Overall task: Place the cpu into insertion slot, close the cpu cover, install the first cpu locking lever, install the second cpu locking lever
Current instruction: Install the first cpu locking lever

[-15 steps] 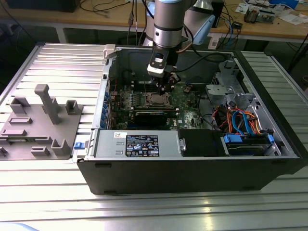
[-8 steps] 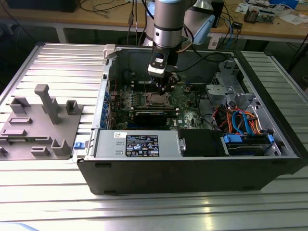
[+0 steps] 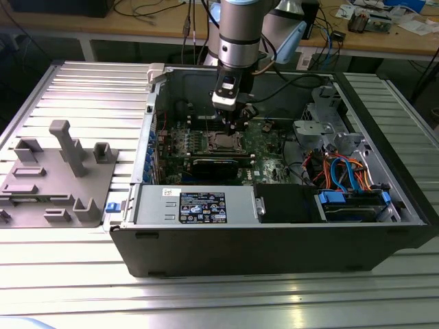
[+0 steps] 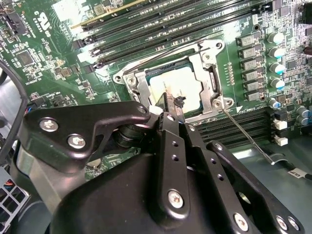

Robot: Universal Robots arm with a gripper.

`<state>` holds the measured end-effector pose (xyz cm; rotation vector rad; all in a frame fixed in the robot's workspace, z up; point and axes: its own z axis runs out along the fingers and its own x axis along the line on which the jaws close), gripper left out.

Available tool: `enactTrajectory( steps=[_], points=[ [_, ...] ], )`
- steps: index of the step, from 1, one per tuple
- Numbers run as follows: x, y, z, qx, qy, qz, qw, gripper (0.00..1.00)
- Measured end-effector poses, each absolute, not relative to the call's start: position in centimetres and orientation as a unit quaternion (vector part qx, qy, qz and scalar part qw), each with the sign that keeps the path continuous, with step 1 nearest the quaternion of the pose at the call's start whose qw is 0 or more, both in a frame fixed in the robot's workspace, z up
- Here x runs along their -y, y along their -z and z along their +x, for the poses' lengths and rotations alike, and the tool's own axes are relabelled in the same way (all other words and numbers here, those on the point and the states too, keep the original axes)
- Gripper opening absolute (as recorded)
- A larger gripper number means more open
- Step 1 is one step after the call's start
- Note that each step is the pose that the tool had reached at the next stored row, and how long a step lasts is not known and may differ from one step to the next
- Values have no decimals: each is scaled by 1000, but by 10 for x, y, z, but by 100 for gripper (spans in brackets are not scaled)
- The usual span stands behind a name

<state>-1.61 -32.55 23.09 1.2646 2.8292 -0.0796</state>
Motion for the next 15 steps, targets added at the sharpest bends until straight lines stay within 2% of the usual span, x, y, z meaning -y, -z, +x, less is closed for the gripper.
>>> enactTrajectory(
  steps=[15],
  points=[
    [325,-231,-16,-921,25,388,21,11]
  ],
)
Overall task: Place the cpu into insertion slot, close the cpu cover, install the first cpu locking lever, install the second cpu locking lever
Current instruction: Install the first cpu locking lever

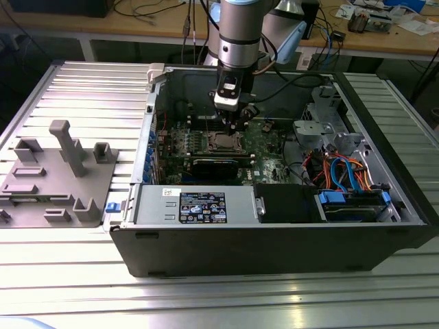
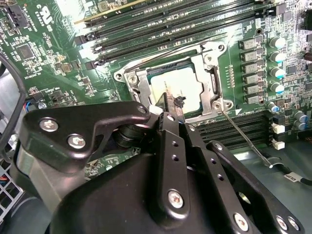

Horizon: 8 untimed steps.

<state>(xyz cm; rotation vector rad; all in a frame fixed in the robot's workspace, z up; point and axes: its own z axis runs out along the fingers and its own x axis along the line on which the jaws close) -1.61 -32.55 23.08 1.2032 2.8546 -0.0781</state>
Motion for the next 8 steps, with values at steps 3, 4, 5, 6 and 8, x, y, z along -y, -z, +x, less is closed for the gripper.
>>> enactTrajectory(
  steps=[3,4,5,6,8],
  points=[
    [325,-231,-16,-923,25,383,22,11],
    [325,-231,-16,-924,25,382,22,11],
    [325,-231,-16,-925,25,379,22,11],
    [326,-231,-16,-926,25,377,22,11],
    [326,-231,-16,-927,25,373,22,11]
  ],
)
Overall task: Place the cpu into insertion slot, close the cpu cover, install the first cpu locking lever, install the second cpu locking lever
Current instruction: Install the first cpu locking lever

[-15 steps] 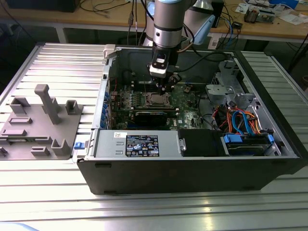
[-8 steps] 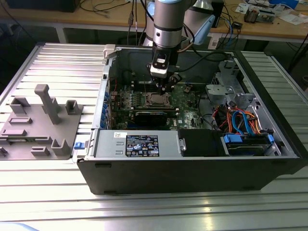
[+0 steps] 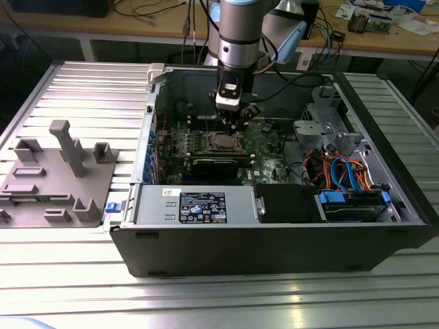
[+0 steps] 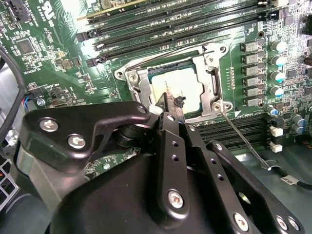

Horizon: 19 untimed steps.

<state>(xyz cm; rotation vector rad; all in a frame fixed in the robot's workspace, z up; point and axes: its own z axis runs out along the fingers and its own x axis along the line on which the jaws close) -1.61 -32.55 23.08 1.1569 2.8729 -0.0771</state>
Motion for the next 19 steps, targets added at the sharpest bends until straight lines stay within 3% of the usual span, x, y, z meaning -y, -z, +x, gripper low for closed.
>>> enactTrajectory(
  steps=[19],
  points=[
    [325,-231,-16,-935,24,353,22,11]
  ],
)
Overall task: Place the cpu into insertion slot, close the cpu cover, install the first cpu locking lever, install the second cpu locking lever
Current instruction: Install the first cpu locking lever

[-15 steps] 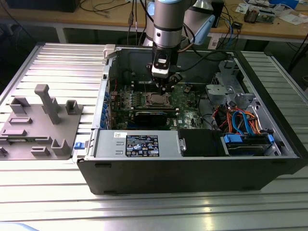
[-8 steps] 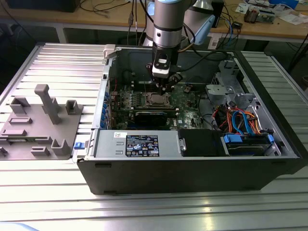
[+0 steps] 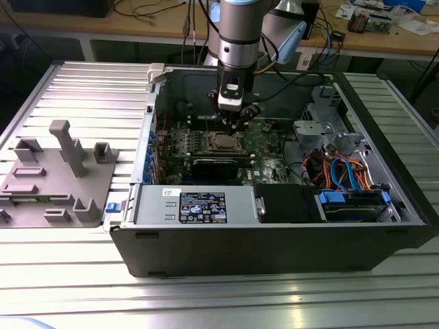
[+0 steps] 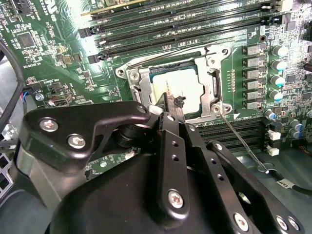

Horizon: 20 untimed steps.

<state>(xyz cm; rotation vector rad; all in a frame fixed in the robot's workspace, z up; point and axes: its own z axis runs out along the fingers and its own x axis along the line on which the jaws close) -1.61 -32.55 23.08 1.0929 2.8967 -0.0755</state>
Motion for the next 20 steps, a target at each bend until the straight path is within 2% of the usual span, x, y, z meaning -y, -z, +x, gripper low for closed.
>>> enactTrajectory(
  steps=[20],
  points=[
    [326,-231,-16,-943,24,330,23,11]
  ],
)
